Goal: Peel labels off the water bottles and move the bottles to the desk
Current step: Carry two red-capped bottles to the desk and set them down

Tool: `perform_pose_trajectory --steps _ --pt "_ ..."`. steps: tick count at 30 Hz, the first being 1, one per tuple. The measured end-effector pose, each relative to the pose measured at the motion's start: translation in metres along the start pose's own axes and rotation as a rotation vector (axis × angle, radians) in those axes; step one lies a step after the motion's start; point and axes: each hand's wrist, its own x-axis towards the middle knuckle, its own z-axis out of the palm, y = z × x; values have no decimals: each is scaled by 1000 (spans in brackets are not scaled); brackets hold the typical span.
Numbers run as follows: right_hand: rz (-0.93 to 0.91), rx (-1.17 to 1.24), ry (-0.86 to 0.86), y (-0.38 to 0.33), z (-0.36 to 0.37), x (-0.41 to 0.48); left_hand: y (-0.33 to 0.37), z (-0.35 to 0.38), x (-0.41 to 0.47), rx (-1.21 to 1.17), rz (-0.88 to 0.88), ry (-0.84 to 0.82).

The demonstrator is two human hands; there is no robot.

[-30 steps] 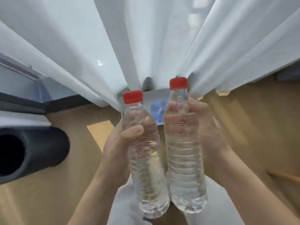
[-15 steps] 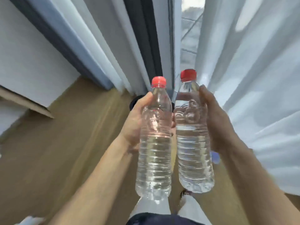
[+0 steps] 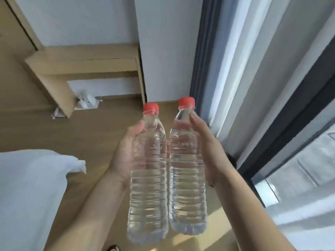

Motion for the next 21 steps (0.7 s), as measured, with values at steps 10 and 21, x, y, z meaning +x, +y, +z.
perform_pose_trajectory --steps 10,21 --pt "152 229 -456 77 227 145 178 -191 -53 64 134 215" --pt "358 250 -462 103 321 279 270 -295 -2 -6 147 352"
